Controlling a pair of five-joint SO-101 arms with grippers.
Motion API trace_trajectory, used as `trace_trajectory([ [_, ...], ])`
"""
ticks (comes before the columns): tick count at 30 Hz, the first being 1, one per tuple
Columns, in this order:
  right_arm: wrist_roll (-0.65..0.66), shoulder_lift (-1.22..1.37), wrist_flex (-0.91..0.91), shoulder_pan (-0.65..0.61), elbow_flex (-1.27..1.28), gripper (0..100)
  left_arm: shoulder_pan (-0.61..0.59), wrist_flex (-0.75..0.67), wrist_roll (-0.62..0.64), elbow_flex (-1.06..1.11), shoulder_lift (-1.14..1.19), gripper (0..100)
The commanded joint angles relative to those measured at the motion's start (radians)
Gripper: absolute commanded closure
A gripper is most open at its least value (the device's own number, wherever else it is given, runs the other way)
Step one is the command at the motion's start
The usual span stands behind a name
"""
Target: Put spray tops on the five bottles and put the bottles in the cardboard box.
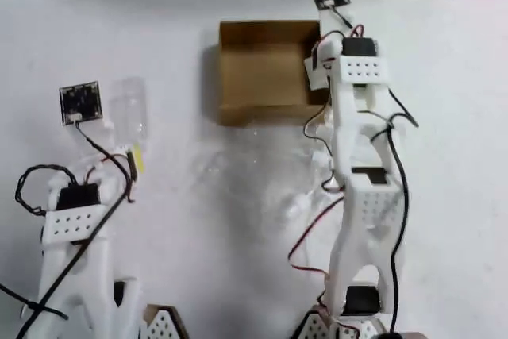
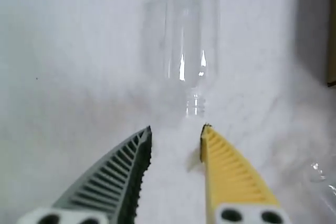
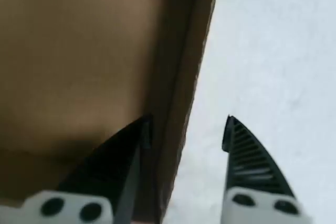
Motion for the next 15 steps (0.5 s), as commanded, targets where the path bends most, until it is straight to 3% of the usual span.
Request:
trace_trajectory([
  [1,-0.011,0.111,0.054,-0.015,-0.219,81.4,-0.002,-0.051,-0.011,-0.003,-0.001,84],
  [6,-0.011,0.271,0.171,-0.041,-0.43,82.4,-0.002,-0.054,-0.011,-0.003,-0.001,84],
  [11,-0.005,0.363,0.317,-0.074,-0.614,98.5,-0.002,-0.052,-0.011,-0.003,-0.001,84],
  [15,-0.005,0.4,0.44,-0.101,-0.707,98.1,-0.002,-0.052,-0.011,-0.003,-0.001,84],
])
